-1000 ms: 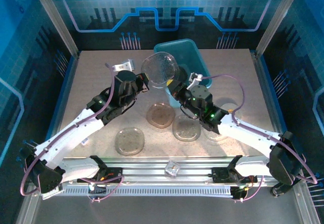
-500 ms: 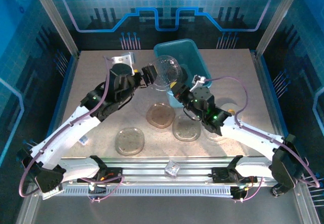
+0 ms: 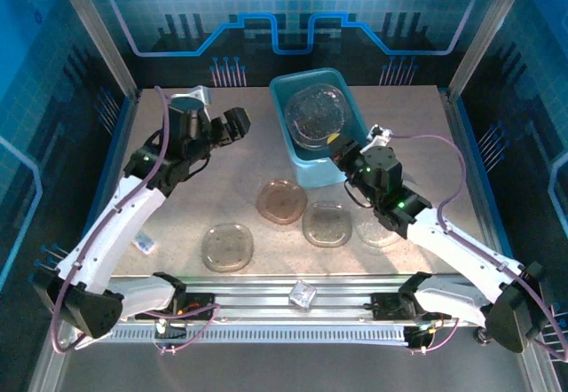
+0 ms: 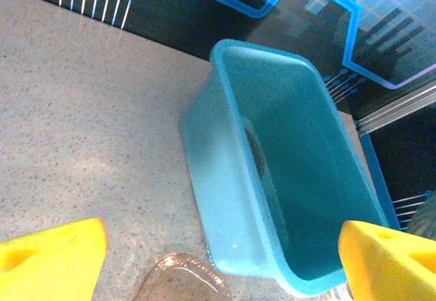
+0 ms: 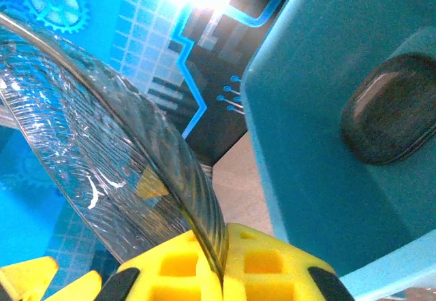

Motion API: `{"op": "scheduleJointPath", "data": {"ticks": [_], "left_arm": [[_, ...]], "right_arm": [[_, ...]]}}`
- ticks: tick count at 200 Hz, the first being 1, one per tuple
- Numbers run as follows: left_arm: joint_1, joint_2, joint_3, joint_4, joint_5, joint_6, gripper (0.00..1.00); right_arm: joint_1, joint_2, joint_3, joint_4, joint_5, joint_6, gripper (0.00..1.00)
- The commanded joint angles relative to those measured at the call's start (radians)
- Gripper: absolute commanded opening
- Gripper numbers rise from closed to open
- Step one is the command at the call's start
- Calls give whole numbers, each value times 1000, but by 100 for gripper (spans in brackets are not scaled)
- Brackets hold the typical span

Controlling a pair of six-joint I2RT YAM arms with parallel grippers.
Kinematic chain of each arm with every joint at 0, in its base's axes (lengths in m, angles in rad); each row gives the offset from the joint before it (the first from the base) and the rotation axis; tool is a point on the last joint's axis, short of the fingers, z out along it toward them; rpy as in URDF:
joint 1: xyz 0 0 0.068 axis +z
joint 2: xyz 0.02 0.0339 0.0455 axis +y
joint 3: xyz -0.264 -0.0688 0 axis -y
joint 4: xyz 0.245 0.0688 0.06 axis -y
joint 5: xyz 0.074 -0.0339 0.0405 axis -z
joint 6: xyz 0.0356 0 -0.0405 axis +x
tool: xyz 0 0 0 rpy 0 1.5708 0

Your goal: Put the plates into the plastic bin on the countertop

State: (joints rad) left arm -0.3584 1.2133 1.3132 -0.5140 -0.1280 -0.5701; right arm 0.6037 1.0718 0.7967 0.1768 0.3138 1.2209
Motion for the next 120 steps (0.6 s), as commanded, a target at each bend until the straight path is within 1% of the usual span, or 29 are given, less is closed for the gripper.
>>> {"op": "scheduleJointPath", "data": {"ticks": [1,21,43,57,82,120], "left_arm": [[25,20,-35,-21,101,-1,89],[50,36,-56,-13,140,-2,89],[86,76,-50,-36,214,3,89],[100,94,-53,-49,226,7,90],[122,107,-81,-25,248,5,90],[152,143,-77,-24,273,23,90]], "right_arm": [[-37,-10,42,-72,27,-23,0],[-59,11,77,-124,19,-25,0],[-68,56,132,-161,8,-23,0],[-74,89,155,-183,0,-4,0],[-85,147,199,-229,11,30,0],[-112,241,264,-246,24,75,0]]}}
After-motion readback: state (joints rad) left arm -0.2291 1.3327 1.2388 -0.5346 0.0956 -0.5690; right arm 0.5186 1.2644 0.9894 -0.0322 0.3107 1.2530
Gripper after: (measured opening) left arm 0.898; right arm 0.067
